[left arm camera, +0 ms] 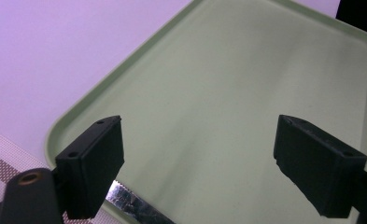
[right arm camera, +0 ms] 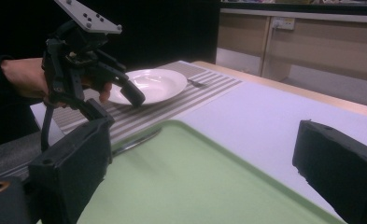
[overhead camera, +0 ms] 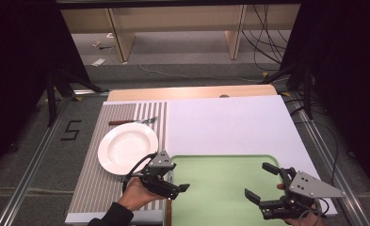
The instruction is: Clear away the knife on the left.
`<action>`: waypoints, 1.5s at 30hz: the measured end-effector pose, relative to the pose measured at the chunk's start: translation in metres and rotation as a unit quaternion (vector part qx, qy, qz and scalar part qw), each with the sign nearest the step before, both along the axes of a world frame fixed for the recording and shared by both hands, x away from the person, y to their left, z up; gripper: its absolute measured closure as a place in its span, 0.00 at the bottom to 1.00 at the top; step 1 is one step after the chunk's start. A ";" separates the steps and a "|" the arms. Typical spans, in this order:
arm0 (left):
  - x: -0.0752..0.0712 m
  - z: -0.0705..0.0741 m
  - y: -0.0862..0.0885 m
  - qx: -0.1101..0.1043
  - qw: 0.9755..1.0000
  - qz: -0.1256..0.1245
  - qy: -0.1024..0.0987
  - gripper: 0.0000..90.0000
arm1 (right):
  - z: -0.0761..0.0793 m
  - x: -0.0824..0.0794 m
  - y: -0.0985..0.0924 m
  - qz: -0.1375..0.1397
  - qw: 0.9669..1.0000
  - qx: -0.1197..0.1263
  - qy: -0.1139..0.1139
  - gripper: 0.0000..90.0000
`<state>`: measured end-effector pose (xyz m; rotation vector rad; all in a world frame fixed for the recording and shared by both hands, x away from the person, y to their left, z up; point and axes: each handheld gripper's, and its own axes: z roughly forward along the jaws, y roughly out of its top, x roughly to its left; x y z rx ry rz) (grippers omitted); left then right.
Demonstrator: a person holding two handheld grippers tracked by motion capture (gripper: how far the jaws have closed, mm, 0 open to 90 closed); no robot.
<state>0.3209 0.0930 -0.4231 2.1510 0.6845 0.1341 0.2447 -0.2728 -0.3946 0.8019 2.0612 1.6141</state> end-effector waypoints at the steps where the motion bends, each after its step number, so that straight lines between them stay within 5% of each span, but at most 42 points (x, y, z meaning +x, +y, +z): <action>1: -0.001 0.000 0.000 -0.006 1.000 0.001 -0.005 0.18 | 0.000 0.000 0.000 0.000 1.000 0.001 0.000 0.06; 14: -0.016 0.003 0.019 -0.075 0.996 0.006 -0.043 0.18 | 0.000 0.000 0.000 -0.001 1.000 0.002 0.000 0.06; 23: -0.021 0.003 0.033 -0.116 0.991 0.036 -0.062 0.19 | 0.000 0.000 0.000 -0.002 1.000 0.003 0.001 0.06; 27: -0.023 0.002 0.037 -0.119 0.990 0.041 -0.065 0.18 | -0.001 0.000 0.000 -0.003 1.000 0.003 0.001 0.06; 29: -0.020 0.003 0.041 -0.102 0.990 0.019 -0.092 0.18 | -0.001 0.000 0.000 -0.003 1.000 0.004 0.000 0.06; 45: -0.029 0.005 0.045 -0.111 0.987 0.019 -0.117 0.17 | -0.001 0.000 0.000 -0.002 1.000 0.006 0.003 0.06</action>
